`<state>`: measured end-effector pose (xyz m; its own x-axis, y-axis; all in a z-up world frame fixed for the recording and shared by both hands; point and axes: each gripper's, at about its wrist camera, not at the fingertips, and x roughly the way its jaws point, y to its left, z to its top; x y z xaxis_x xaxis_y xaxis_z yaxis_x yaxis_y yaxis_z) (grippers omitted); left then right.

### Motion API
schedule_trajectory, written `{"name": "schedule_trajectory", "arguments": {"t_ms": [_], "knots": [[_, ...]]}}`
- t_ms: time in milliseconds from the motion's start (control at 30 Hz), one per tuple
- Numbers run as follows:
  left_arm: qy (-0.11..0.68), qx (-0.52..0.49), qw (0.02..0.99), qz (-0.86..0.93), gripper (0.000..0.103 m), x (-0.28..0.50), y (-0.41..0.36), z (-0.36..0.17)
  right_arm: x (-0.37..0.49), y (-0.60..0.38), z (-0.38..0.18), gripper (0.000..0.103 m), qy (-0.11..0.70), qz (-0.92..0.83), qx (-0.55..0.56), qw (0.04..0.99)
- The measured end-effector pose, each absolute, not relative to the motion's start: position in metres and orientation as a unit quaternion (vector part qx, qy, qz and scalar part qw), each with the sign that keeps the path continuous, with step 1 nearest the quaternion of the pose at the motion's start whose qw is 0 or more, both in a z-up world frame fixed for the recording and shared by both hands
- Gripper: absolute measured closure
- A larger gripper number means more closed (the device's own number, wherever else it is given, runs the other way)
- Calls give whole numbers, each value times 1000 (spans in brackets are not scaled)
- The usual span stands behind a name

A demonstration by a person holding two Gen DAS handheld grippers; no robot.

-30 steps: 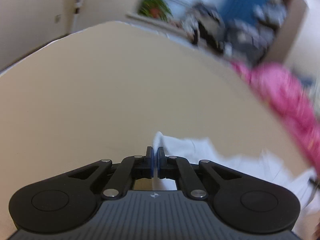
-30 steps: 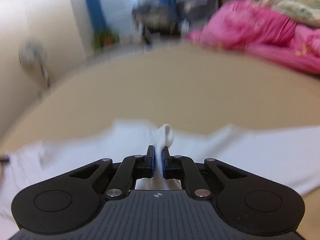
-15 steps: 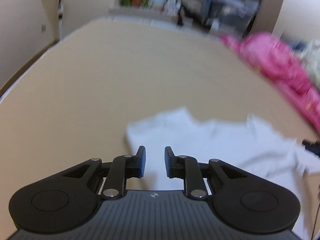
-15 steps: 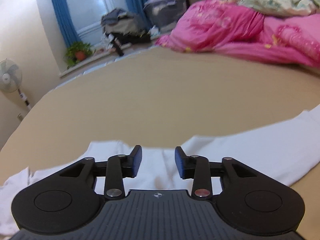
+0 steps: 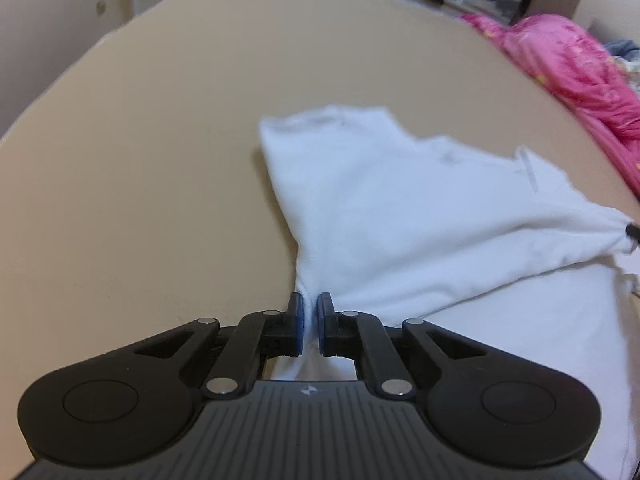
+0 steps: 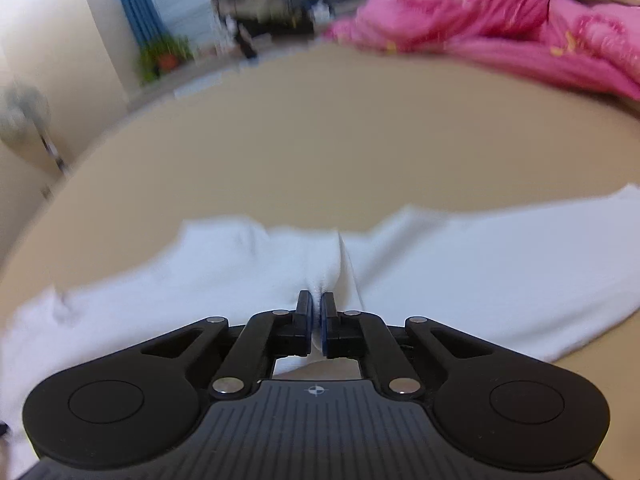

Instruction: Fold small clothes

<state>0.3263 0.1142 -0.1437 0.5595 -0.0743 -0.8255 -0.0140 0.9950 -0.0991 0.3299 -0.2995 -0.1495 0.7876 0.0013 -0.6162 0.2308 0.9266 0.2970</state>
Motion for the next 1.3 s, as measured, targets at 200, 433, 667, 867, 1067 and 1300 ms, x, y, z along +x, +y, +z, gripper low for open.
{"name": "schedule_trajectory", "arguments": {"t_ms": [200,433,667,867,1067,1300], "knots": [[459,-44,887,29,103,317,142,-130,330,-310,-150,97,382,-89,155,906],[424,-24,902,-83,89,311,96,-123,311,-301,-134,76,292,-76,161,940],[453,5,889,-63,81,295,88,-143,318,-312,-175,75,391,-56,179,901],[406,33,913,-34,68,220,91,-81,288,-335,-156,64,363,-102,175,909],[316,89,944,-30,33,145,85,-27,251,-384,-133,64,304,-144,239,911],[319,124,938,57,32,132,81,-54,212,-454,-144,64,289,-171,234,913]]}}
